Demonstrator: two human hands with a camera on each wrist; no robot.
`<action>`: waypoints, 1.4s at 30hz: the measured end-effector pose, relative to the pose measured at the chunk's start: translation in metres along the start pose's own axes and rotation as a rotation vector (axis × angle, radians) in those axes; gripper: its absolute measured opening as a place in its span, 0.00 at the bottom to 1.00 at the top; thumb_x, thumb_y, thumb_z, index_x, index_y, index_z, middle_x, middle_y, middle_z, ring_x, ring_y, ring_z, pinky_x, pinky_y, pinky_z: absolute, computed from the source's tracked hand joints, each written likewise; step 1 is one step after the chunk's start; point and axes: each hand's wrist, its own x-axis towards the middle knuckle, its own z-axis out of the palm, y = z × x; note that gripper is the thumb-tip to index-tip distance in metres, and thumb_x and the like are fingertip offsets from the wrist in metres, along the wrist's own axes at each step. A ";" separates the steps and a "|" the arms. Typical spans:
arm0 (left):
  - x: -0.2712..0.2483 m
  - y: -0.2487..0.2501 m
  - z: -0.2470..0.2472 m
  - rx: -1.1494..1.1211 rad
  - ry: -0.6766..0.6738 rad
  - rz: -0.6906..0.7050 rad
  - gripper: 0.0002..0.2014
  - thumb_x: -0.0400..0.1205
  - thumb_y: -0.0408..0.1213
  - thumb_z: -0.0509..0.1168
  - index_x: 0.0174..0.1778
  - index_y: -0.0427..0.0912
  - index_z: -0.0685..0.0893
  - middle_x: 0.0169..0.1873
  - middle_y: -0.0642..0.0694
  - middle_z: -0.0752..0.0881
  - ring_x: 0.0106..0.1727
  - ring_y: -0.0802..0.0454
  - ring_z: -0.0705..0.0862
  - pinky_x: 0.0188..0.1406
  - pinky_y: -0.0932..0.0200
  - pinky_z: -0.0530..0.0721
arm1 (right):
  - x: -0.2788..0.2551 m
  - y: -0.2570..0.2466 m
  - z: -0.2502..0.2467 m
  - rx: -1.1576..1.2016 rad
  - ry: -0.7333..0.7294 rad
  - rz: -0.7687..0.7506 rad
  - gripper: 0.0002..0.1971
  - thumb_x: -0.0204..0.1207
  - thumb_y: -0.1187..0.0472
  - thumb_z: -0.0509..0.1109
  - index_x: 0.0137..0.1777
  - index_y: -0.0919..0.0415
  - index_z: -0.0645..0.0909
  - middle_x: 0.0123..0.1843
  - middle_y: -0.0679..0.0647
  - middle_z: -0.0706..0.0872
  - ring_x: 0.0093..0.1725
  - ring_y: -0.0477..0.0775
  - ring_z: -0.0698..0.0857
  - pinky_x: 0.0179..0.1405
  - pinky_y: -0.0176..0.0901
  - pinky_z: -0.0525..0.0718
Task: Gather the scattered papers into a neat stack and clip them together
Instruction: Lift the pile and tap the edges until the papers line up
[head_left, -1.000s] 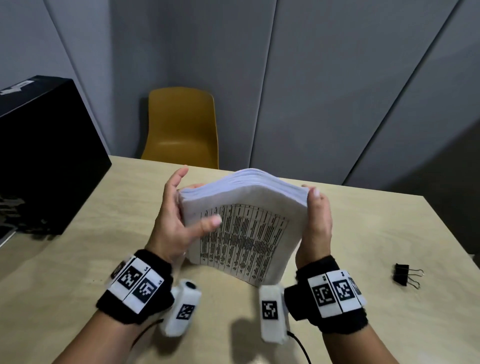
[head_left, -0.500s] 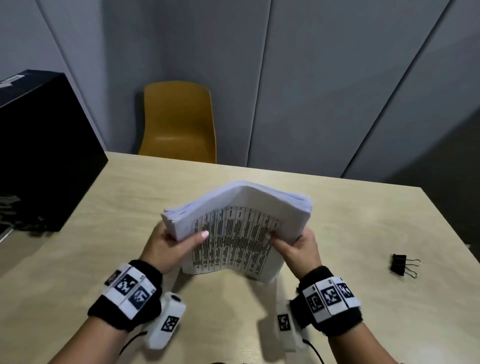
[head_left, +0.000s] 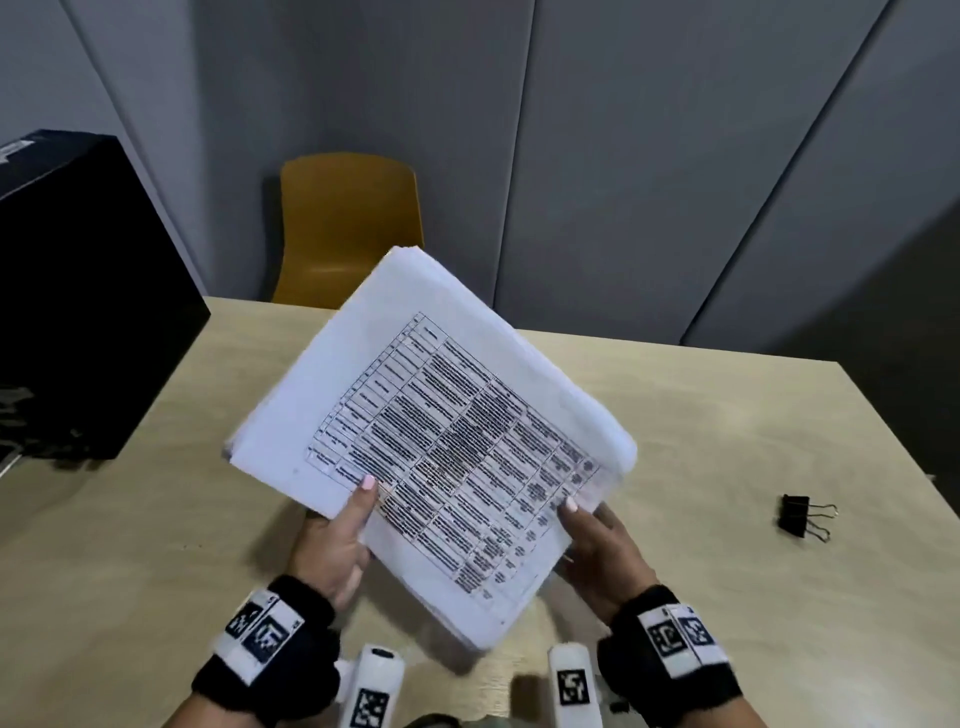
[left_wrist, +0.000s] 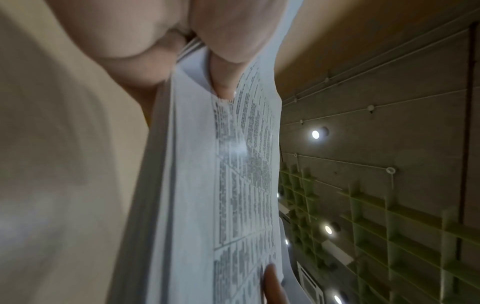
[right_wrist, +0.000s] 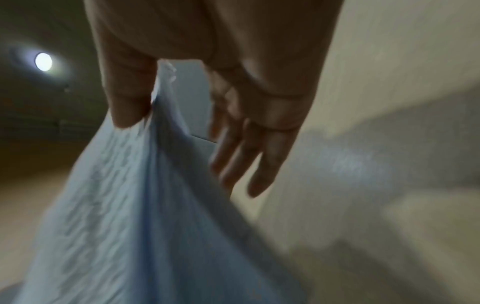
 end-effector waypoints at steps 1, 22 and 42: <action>0.001 -0.007 0.000 -0.066 -0.026 -0.058 0.17 0.69 0.43 0.76 0.46 0.36 0.84 0.40 0.47 0.90 0.51 0.54 0.88 0.41 0.66 0.85 | -0.001 -0.001 0.001 0.052 -0.076 0.002 0.50 0.37 0.54 0.90 0.63 0.66 0.76 0.51 0.62 0.91 0.47 0.62 0.90 0.42 0.55 0.89; 0.031 0.011 -0.044 0.398 -0.144 0.252 0.12 0.73 0.18 0.68 0.48 0.37 0.81 0.32 0.60 0.91 0.37 0.68 0.87 0.38 0.73 0.83 | -0.003 -0.027 -0.012 -0.460 0.072 -0.476 0.13 0.65 0.77 0.76 0.47 0.64 0.83 0.33 0.38 0.91 0.37 0.36 0.89 0.36 0.27 0.84; 0.010 0.041 -0.005 0.090 0.073 0.365 0.18 0.73 0.59 0.62 0.45 0.48 0.84 0.42 0.47 0.86 0.39 0.52 0.85 0.35 0.57 0.83 | -0.011 -0.049 0.031 -0.268 0.359 -0.624 0.34 0.58 0.32 0.62 0.55 0.58 0.81 0.47 0.45 0.82 0.47 0.42 0.81 0.44 0.36 0.77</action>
